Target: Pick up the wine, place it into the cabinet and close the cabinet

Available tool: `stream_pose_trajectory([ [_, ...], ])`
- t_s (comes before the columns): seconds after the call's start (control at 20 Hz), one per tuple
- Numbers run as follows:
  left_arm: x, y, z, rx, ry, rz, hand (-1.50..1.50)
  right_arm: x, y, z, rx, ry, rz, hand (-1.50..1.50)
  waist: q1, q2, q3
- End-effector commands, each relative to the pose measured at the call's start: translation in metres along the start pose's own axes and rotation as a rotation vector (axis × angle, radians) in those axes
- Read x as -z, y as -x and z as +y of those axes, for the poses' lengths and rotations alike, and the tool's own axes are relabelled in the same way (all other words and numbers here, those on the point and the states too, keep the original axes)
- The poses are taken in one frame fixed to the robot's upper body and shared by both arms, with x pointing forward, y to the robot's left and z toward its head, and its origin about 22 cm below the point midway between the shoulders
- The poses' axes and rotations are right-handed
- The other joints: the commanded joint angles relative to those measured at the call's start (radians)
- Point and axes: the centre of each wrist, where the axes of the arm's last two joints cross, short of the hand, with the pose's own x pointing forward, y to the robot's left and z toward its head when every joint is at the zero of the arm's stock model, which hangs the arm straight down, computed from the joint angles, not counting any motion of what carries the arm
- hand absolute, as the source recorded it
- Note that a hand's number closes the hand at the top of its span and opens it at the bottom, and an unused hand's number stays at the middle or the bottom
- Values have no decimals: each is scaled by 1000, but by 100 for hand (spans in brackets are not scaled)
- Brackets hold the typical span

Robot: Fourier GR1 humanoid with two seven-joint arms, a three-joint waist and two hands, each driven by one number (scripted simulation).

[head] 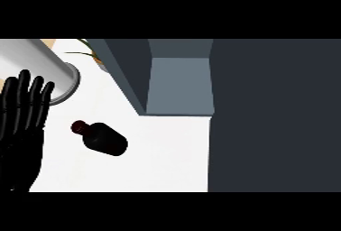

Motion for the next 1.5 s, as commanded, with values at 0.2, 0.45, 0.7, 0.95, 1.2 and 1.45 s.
stream_pose_trajectory([
  [0.2,6,-6,-17,-220,560,-127,-150,-15,-4,8,7,-35,25,-150,-48,-29,-18],
  [0.45,-22,4,-16,-546,742,63,-150,-26,-18,12,163,-248,84,-150,-32,-32,-17],
  [0.7,-28,-31,7,-602,811,119,-150,-39,-55,14,169,-238,79,-150,-19,-31,-16],
  [0.95,-36,-69,2,-625,804,124,-150,-26,-81,4,196,-247,93,-150,-14,-28,-16],
  [1.2,-43,-81,16,-644,824,118,-150,-35,-99,7,167,-243,83,-150,-13,-30,-16],
  [1.45,-37,-82,12,-621,814,115,-150,-16,-87,4,168,-247,83,-150,-14,-28,-16],
])
